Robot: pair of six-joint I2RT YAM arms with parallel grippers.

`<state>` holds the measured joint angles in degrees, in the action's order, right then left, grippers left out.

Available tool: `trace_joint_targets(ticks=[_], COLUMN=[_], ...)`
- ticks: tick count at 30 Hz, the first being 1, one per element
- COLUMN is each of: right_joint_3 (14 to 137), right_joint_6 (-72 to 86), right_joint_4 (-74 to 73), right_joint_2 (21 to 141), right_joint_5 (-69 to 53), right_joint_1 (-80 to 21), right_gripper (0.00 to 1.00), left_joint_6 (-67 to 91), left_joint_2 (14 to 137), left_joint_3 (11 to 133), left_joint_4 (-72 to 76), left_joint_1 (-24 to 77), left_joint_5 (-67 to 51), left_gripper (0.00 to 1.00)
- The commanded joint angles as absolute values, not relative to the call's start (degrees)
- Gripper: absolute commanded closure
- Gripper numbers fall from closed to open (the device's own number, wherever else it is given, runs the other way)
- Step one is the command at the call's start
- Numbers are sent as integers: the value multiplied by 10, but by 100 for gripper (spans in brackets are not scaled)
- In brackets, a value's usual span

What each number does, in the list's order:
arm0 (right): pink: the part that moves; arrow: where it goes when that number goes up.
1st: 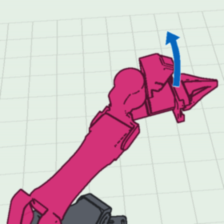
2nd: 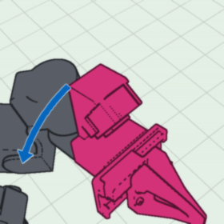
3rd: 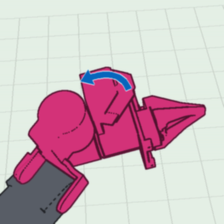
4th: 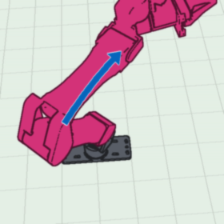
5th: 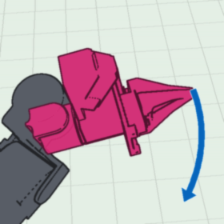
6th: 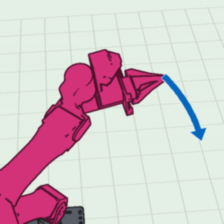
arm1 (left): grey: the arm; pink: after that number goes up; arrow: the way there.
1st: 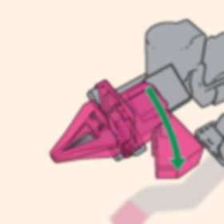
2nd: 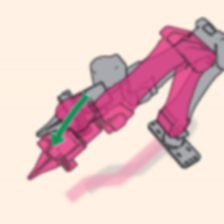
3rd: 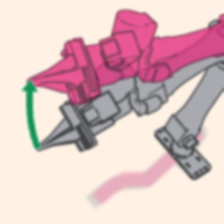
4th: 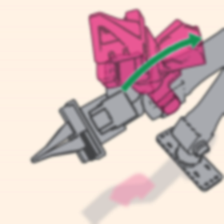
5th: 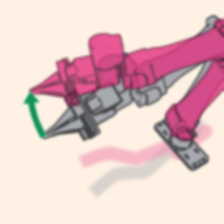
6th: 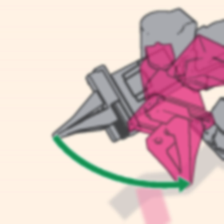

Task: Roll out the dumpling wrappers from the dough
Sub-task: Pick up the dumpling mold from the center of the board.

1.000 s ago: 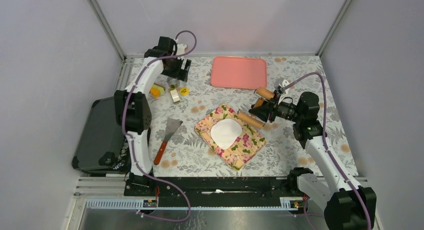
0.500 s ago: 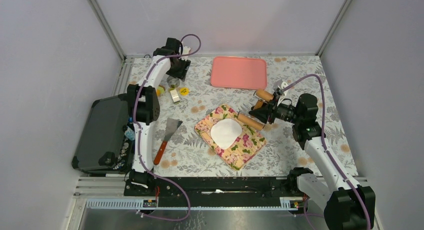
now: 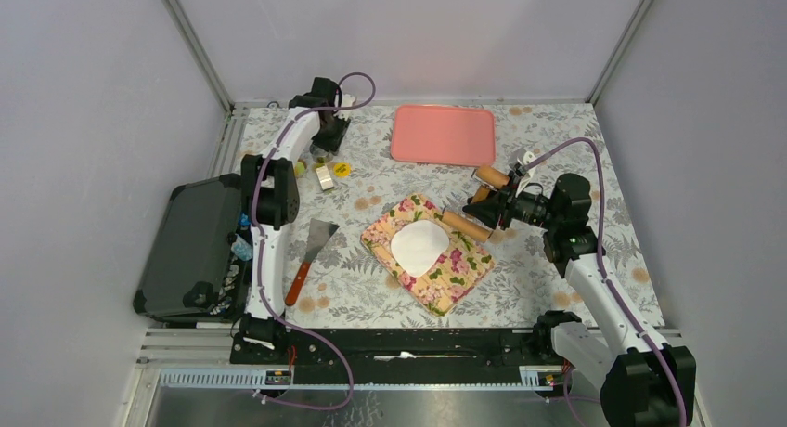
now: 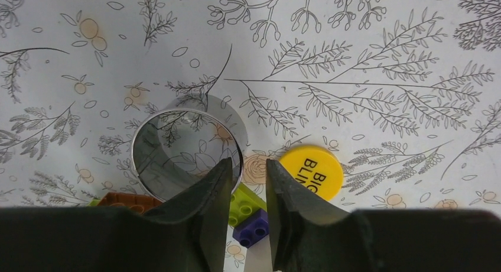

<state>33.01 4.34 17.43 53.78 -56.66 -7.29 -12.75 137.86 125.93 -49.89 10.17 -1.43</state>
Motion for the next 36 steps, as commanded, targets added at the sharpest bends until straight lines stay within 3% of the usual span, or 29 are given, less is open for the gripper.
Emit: trace_joint_targets(ticks=[1,6,12,24,36], right_joint_3=[334,333,329,336,344], right_joint_6=[40,41,48,46,28], right_joint_4=[212,212,222,218,203], right_joint_2=[535,536,539,532,519], right_joint_5=[-584,-588,-589,-542,-418], right_joint_1=[-66,-62,-58,-39,-19], right_gripper=[100,100,100,100,100], left_joint_6=[-132,-136,-136,-162,-247], left_joint_2=[1383,1390,1387,1249,979], left_joint_3=[1257,1257,1252,1152,818], left_joint_4=[-490,-489,-483,-421,-376], left_joint_1=[99,98,96,130,361], left_joint_5=[-3,12,10,-74,-146], left_gripper=[68,71,100,100,100])
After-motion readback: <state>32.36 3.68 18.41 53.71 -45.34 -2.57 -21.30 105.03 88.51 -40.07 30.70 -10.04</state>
